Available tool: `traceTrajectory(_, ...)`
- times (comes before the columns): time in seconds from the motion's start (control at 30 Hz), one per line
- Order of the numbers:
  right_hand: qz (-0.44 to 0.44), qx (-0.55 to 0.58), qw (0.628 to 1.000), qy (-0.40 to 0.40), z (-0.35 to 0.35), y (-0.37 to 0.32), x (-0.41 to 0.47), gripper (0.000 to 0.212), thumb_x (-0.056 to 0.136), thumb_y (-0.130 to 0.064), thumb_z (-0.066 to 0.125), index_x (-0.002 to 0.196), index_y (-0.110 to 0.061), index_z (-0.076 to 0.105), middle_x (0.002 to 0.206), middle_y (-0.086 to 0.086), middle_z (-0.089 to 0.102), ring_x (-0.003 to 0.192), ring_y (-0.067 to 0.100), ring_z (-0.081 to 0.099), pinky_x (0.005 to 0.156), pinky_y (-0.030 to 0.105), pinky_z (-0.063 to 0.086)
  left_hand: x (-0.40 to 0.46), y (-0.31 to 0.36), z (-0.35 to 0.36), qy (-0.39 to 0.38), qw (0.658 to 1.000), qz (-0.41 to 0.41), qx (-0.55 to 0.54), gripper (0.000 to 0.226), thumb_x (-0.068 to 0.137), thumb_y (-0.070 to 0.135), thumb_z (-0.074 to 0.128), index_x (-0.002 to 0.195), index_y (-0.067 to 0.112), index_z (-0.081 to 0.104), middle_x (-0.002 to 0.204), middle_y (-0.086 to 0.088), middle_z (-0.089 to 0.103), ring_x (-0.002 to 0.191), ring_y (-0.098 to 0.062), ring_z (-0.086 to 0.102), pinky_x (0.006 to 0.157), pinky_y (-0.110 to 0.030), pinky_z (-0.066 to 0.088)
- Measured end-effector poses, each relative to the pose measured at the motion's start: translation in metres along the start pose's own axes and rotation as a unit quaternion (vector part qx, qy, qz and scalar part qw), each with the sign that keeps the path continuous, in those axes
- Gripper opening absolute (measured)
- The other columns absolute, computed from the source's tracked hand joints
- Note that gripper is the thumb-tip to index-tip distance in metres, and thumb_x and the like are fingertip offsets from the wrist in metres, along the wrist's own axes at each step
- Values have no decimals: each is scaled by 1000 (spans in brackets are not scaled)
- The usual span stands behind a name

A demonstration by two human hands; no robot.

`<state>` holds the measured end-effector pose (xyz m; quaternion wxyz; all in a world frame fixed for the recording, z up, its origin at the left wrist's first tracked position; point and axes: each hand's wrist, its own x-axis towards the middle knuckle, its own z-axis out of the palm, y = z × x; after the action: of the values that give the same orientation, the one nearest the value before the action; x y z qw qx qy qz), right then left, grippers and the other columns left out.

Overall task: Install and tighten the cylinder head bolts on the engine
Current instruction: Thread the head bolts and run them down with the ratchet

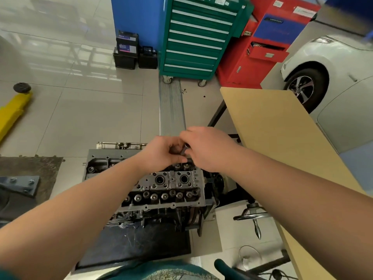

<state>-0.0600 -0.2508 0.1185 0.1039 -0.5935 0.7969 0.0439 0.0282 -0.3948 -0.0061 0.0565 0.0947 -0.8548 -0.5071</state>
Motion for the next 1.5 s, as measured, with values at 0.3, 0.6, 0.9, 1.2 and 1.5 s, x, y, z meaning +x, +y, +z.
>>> traceTrajectory(0.3, 61, 0, 997, 37, 12, -10, -1, 23, 99, -28, 61, 95, -26, 38, 82, -6, 44, 77, 23, 50, 50, 30, 21, -8, -5, 9, 41, 999, 10, -8, 21, 81, 16, 86, 92, 17, 68, 82, -6, 72, 80, -27, 70, 81, -46, 60)
traceTrajectory(0.6, 162, 89, 979, 85, 24, -23, -3, 25, 102, -44, 54, 119, -28, 59, 101, -3, 64, 90, 21, 59, 68, 35, 46, -24, -12, 23, 113, 990, 79, 21, 9, 90, 22, 72, 98, 26, 75, 77, 18, 70, 72, -3, 66, 68, -20, 53)
traceTrajectory(0.9, 109, -16, 993, 46, 24, -34, -1, 14, 103, -26, 51, 104, -19, 39, 98, 6, 60, 86, 31, 60, 60, 38, 35, -10, -13, 0, 3, 992, 123, 8, 12, 84, 38, 63, 94, 41, 67, 76, 16, 73, 74, -7, 71, 68, -20, 54)
traceTrajectory(1.2, 244, 133, 954, 115, 36, -37, 3, 19, 103, -44, 49, 110, -27, 55, 81, -12, 50, 75, 17, 50, 54, 31, 33, -3, -38, -8, -106, 992, 58, 20, 38, 86, 32, 84, 115, 48, 65, 106, 24, 74, 103, 4, 69, 94, -16, 54)
traceTrajectory(1.5, 160, 354, 921, 37, 44, -4, 6, 28, 102, -46, 54, 126, -36, 63, 126, -18, 63, 112, 5, 58, 88, 26, 45, -20, -56, 31, -2, 999, -38, -6, 39, 99, 24, 71, 133, 43, 65, 110, 31, 71, 102, 13, 65, 95, -19, 50)
